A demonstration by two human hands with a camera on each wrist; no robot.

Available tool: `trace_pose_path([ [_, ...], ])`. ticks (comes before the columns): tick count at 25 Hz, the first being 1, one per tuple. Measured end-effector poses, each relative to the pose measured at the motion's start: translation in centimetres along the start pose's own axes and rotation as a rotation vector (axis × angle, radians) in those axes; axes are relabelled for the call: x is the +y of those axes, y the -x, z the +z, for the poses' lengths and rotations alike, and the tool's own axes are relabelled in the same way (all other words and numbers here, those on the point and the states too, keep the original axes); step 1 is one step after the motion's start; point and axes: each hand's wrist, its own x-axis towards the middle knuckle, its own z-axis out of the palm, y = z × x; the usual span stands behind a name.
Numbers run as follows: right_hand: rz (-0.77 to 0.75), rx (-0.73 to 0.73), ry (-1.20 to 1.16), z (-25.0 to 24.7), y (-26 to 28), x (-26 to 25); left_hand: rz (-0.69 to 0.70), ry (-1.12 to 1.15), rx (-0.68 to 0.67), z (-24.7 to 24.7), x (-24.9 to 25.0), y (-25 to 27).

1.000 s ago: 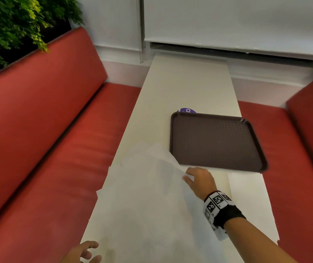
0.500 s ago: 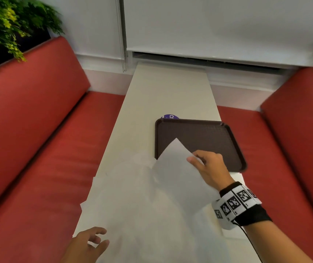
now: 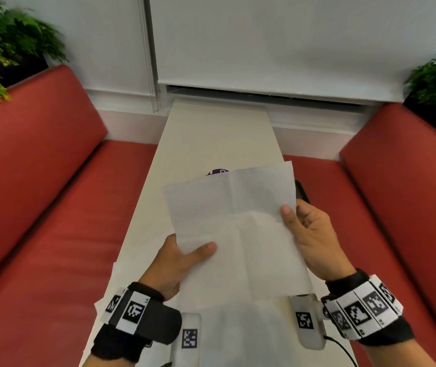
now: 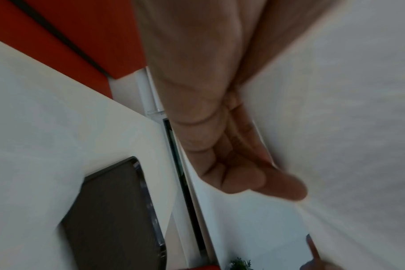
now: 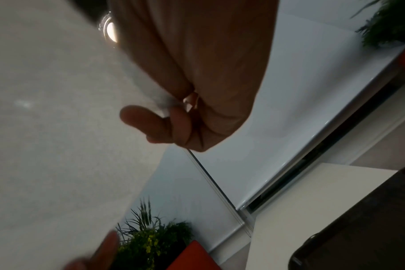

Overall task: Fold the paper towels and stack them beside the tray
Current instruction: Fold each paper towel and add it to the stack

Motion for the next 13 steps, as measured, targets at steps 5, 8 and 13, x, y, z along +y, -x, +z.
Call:
trace_pose_path([
  [5, 0.156, -0.135, 0.078, -1.7, 2.0, 0.5, 0.067, -0.117, 0.022, 0.6, 2.1, -0.7],
  [8, 0.120, -0.115, 0.087, -2.2, 2.0, 0.3, 0.117, -0.152, 0.083, 0.8, 2.3, -1.1],
  [13, 0.064, -0.020, -0.069, -2.5, 1.8, 0.9, 0.168, -0.053, 0.094, 0.9, 2.8, -1.0],
])
